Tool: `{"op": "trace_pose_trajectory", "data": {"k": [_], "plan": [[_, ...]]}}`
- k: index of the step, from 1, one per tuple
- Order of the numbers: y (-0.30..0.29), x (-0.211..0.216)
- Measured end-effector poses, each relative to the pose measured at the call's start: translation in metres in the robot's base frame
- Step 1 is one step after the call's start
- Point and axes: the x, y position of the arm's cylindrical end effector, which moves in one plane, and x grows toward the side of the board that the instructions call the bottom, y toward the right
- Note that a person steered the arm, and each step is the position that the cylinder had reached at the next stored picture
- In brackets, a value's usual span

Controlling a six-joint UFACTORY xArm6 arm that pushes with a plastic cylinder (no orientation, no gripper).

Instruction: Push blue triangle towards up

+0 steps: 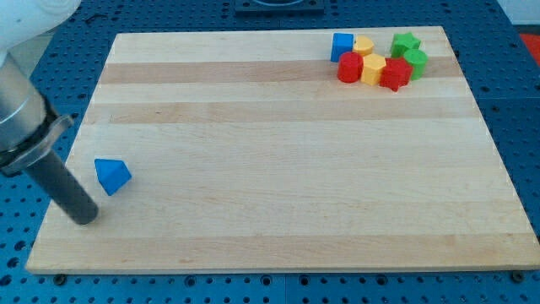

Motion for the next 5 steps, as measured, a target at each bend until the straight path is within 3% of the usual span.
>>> {"op": "trace_pose_trajectory", "data": {"k": [2, 5], "plan": [[0.005, -0.095], [0.015, -0.181]]}}
